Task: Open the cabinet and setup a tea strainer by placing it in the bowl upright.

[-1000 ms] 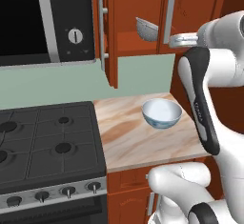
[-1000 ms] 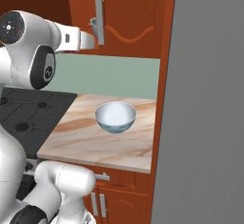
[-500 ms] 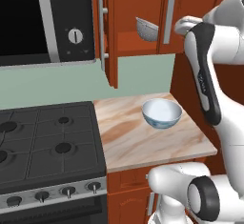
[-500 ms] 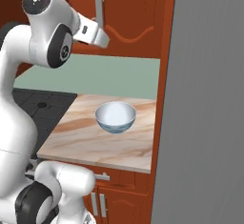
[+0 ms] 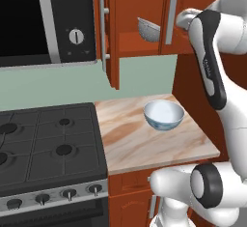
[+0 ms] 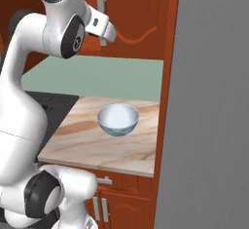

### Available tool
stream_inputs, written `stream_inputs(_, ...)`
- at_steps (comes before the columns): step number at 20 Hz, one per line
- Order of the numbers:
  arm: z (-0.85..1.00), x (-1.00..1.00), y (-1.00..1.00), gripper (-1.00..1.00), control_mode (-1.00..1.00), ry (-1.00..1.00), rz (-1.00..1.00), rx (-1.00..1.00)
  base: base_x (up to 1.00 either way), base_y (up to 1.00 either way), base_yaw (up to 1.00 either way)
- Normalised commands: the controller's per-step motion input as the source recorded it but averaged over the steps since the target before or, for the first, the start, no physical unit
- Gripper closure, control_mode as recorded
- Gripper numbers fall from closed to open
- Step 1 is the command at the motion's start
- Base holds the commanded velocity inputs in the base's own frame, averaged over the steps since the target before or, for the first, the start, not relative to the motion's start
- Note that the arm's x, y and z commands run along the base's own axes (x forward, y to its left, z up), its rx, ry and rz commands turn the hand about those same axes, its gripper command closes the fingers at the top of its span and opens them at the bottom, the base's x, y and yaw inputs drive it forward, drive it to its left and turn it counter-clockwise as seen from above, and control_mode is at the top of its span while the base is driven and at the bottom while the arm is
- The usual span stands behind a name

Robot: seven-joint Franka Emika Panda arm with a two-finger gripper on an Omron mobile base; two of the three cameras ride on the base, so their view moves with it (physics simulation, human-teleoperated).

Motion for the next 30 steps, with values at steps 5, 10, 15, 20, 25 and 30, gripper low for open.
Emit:
stream_inputs(5, 0.0, 0.46, 0.0, -1.0, -1.0, -0.09, 0.0, -0.11, 0.0, 0.0, 0.0)
stream_inputs(10, -0.01, 0.43, 0.08, -1.0, -1.0, -0.08, 0.02, -0.06, 0.0, 0.0, 0.0)
stream_inputs(15, -0.02, 0.26, 0.08, -1.0, -1.0, -0.1, 0.0, 0.0, 0.0, 0.0, 0.0)
stream_inputs(20, 0.0, 0.26, 0.07, -1.0, -1.0, 0.0, 0.0, 0.0, 0.0, 0.0, 0.0)
stream_inputs(25, 0.0, 0.34, 0.0, -1.0, -1.0, 0.0, 0.0, 0.0, 0.0, 0.0, 0.0)
stream_inputs(30, 0.0, 0.37, 0.0, -1.0, -1.0, 0.0, 0.01, 0.0, 0.0, 0.0, 0.0)
